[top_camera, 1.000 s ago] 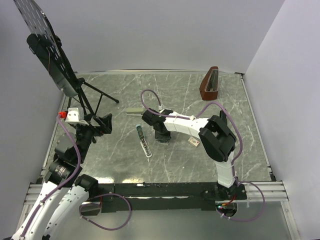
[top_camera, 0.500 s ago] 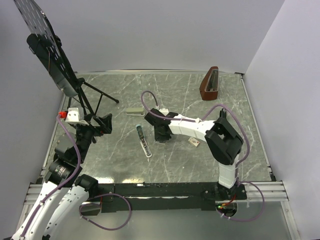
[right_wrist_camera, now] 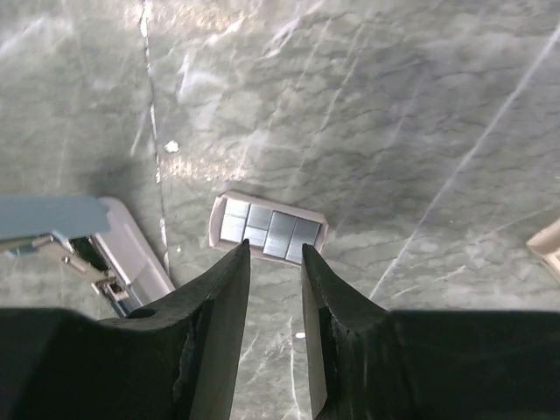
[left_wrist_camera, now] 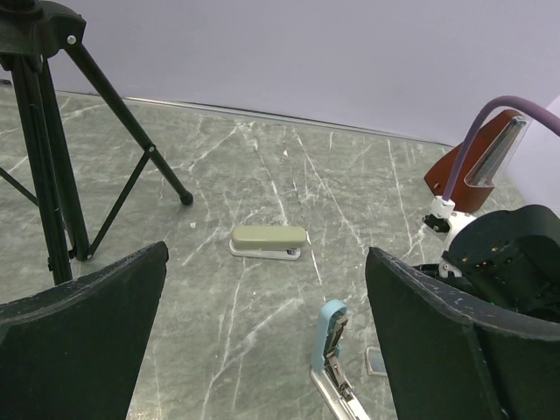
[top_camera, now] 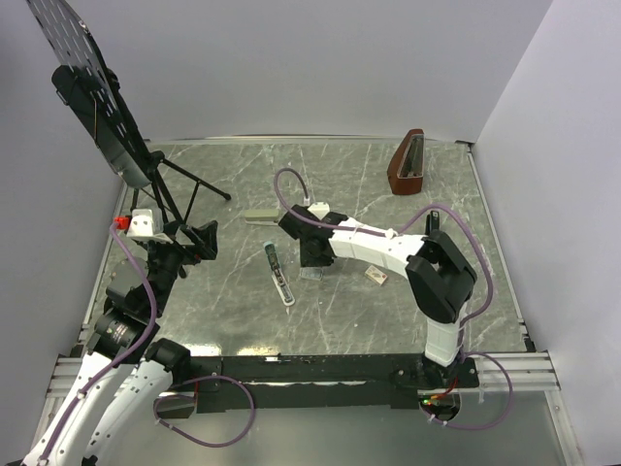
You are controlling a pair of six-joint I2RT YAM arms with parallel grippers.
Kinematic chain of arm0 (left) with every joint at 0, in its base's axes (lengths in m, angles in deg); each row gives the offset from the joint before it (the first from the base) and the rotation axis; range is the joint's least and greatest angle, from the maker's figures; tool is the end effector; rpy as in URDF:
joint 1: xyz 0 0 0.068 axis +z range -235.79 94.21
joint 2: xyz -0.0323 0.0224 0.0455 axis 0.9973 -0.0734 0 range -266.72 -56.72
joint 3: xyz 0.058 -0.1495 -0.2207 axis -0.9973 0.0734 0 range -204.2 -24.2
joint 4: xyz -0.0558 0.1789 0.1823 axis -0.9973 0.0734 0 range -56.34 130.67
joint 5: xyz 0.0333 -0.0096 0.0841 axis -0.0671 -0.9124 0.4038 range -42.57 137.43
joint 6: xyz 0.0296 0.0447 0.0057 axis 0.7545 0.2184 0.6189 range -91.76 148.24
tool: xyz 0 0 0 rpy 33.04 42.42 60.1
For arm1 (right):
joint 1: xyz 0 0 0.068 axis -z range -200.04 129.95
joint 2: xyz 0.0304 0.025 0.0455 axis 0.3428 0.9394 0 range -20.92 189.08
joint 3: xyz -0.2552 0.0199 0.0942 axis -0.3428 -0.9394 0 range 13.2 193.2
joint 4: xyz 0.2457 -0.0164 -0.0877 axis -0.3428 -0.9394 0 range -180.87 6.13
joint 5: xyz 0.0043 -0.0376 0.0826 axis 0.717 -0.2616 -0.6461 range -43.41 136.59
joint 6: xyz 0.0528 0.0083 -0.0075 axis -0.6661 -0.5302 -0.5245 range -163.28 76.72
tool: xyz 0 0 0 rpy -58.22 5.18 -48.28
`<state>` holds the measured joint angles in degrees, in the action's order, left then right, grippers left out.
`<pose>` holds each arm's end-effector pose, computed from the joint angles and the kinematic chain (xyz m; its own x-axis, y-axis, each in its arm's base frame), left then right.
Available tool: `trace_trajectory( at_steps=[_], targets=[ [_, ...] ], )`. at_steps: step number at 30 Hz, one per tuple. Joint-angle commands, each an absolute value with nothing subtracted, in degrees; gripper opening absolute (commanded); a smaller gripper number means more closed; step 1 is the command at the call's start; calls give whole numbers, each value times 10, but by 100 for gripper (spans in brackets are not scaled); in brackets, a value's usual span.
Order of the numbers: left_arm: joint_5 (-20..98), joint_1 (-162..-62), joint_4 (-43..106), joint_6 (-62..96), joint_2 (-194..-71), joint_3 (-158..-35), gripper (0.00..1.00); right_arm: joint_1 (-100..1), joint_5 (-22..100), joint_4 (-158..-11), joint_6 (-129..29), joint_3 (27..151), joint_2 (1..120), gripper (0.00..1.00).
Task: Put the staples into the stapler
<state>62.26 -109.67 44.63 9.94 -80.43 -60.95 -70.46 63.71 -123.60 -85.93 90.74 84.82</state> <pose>0.1059 -0.0370 0.3373 -0.0180 -0.3239 -0.9459 0.1599 0.9330 -0.3226 0.2478 0.2834 0.2046 -0.8856 -0.0549 -0.4612 -0.0897 0.9945 0.0540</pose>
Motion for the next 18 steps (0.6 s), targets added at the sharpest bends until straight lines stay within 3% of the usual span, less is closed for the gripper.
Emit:
trace_trajectory(
  at_steps=[1, 18],
  targets=[
    [619, -1099, 425, 99, -799, -608, 99, -711, 661, -1287, -894, 927, 860, 38],
    [618, -1100, 426, 99, -799, -607, 99, -710, 629, -1275, -901, 956, 919, 37]
  ],
)
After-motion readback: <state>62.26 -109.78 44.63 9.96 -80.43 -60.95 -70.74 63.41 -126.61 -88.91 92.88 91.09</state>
